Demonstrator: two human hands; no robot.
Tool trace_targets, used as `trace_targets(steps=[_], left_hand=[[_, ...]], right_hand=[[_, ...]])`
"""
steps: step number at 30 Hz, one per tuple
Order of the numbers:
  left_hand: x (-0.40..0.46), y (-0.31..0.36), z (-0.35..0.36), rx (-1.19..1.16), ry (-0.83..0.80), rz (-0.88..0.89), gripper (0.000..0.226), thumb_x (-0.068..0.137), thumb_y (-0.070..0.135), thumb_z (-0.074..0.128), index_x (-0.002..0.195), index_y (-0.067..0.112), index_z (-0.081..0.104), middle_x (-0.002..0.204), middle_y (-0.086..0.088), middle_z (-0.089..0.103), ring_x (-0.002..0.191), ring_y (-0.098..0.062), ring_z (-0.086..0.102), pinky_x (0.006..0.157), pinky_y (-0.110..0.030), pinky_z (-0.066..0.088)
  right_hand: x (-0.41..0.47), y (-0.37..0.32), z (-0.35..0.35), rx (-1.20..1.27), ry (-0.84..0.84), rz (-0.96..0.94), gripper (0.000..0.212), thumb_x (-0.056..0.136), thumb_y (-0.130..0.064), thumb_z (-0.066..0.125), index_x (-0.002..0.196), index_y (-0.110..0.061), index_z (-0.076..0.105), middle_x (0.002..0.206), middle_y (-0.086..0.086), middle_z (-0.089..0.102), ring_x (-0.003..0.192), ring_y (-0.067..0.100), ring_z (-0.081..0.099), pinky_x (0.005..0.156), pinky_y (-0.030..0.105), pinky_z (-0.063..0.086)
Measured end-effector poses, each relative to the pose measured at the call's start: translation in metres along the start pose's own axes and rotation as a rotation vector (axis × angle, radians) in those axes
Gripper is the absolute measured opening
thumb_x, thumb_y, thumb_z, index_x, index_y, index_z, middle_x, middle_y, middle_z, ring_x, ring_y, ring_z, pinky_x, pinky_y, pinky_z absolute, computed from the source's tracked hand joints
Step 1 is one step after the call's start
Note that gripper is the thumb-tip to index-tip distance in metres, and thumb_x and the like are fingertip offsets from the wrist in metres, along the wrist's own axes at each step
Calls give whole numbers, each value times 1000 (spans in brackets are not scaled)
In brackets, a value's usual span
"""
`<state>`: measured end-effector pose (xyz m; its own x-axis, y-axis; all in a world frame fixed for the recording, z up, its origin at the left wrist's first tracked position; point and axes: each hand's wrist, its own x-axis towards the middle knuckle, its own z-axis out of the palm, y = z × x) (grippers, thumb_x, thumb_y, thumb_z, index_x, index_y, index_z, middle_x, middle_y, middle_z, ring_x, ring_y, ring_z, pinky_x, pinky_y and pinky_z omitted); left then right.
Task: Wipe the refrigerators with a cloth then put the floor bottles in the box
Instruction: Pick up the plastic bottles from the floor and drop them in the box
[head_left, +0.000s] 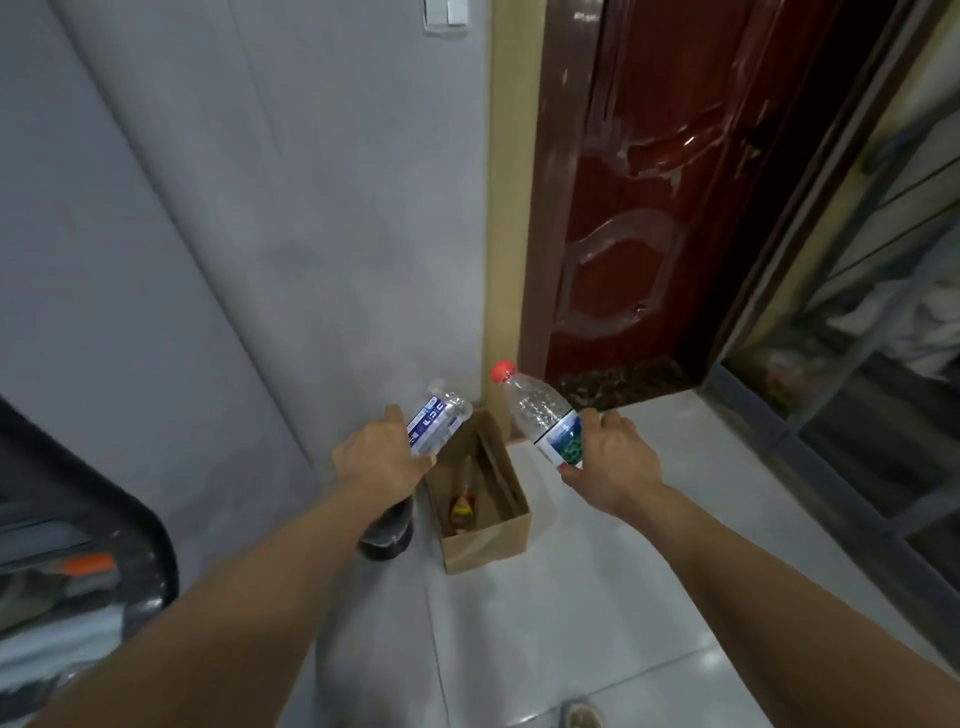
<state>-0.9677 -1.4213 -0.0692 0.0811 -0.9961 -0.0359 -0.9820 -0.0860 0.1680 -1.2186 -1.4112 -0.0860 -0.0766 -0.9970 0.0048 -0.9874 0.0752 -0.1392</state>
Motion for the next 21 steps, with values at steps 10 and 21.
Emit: trace_targets(steps=[10, 21], left_hand=[[85, 48, 65, -4, -43, -290, 44, 81, 44, 60, 112, 14, 49, 109, -10, 63, 101, -31, 61, 76, -32, 43], [175, 37, 123, -65, -171, -467, 54, 77, 57, 59, 113, 19, 46, 102, -3, 65, 87, -23, 62, 65, -27, 41]], right_hand=[[160, 41, 41, -26, -192, -225, 67, 82, -44, 66, 134, -16, 33, 130, 11, 46, 118, 26, 46, 89, 34, 45], [262, 12, 109, -66, -363, -328, 69, 84, -43, 65, 139, -18, 30, 134, 10, 45, 118, 24, 47, 88, 30, 46]])
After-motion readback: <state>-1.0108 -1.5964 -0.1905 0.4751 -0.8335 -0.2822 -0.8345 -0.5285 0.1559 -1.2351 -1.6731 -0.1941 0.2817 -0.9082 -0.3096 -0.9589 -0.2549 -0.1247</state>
